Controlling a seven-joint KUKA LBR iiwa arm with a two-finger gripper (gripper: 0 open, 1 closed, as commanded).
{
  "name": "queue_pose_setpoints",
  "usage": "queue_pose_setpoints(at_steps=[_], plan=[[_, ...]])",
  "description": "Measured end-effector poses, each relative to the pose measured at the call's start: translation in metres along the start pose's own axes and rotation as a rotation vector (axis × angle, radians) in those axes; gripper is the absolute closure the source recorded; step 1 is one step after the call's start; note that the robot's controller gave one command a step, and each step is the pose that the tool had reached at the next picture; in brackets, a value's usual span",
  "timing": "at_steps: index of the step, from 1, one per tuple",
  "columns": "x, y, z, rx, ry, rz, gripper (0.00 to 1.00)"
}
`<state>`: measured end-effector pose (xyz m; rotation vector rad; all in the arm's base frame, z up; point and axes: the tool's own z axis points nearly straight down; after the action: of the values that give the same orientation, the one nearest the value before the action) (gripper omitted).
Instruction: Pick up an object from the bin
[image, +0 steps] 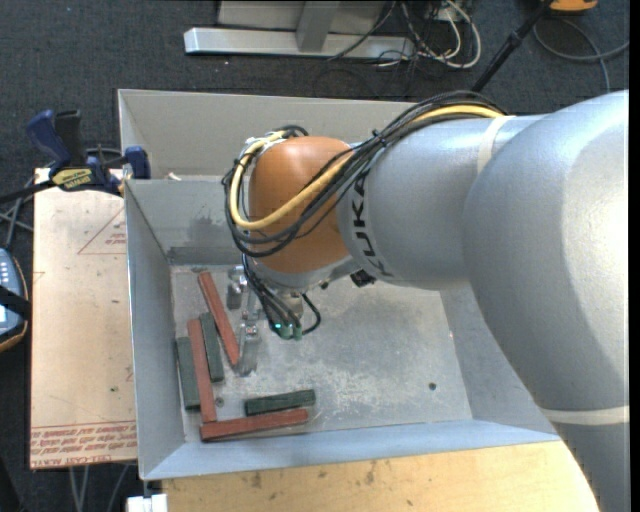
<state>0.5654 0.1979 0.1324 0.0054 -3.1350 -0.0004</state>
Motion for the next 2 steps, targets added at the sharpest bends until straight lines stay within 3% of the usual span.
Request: queue_pose_setpoints(at_steps=[1,2], plan=[[-0.002,-0.001,-0.004,-0.001,-0.007,0.003,0.0],[0.044,0.012,0.036,-0.002,-0.012,0.061,0.0]])
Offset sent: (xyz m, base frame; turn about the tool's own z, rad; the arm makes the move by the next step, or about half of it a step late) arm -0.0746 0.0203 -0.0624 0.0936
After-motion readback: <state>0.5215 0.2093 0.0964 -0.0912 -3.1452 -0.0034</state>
